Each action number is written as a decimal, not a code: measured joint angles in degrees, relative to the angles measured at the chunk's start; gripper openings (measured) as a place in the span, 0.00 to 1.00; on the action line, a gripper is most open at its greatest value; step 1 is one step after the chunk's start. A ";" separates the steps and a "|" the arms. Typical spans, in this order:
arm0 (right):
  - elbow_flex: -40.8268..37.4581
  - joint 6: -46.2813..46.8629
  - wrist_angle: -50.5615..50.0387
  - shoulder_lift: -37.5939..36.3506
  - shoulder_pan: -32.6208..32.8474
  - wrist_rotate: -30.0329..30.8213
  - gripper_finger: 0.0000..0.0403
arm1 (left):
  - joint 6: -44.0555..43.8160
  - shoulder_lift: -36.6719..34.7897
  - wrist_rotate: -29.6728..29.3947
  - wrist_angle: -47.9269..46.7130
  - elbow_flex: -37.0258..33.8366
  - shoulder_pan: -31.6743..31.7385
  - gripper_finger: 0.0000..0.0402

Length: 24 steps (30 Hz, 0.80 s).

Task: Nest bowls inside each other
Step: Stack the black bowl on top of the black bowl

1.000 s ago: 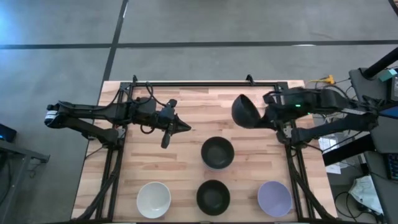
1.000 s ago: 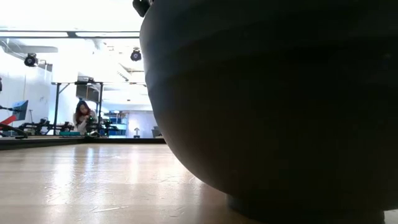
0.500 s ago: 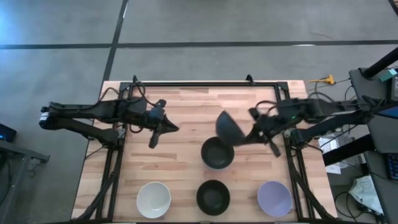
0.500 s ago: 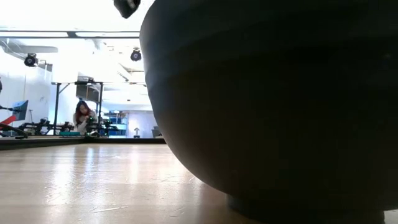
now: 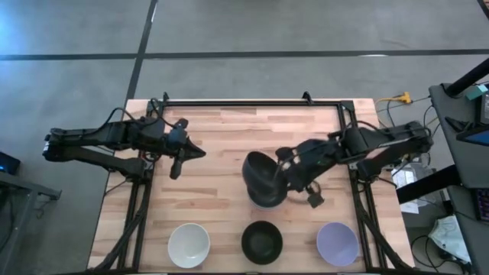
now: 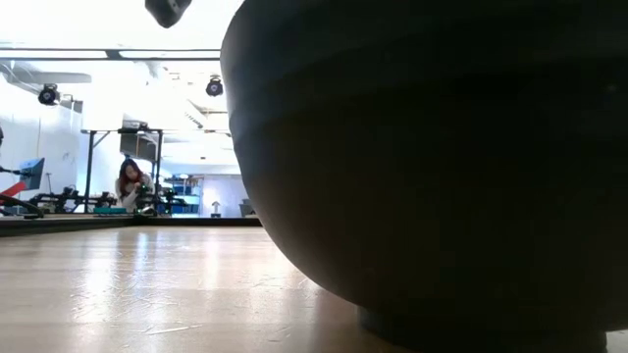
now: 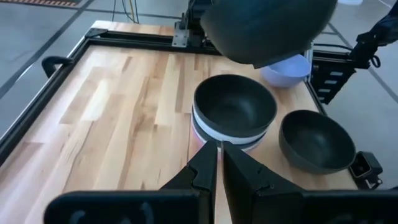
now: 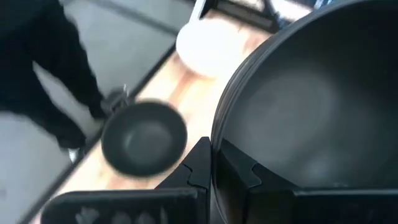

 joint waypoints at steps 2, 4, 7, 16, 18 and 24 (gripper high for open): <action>4.37 -2.44 -5.16 2.84 1.30 1.60 0.03 | 0.00 -0.10 -0.02 -0.02 -0.44 0.00 0.02; 8.20 -3.58 -9.26 5.25 2.43 3.25 0.03 | -0.03 -0.06 -0.02 -0.15 -0.63 0.00 0.02; 12.74 -3.77 -13.95 8.57 3.98 6.18 0.03 | -0.02 0.13 -0.02 -0.76 -0.63 0.00 0.02; 22.47 -3.71 -28.84 18.21 7.60 11.59 0.03 | 0.36 0.79 -0.04 -3.92 -0.67 0.00 0.02; 23.53 -3.66 -30.15 20.03 8.25 11.58 0.03 | 0.92 0.79 -0.04 -3.86 -0.67 0.00 0.02; 24.67 0.84 -30.51 24.09 9.92 16.01 0.03 | 2.04 0.76 -0.04 -4.95 -0.67 0.00 0.02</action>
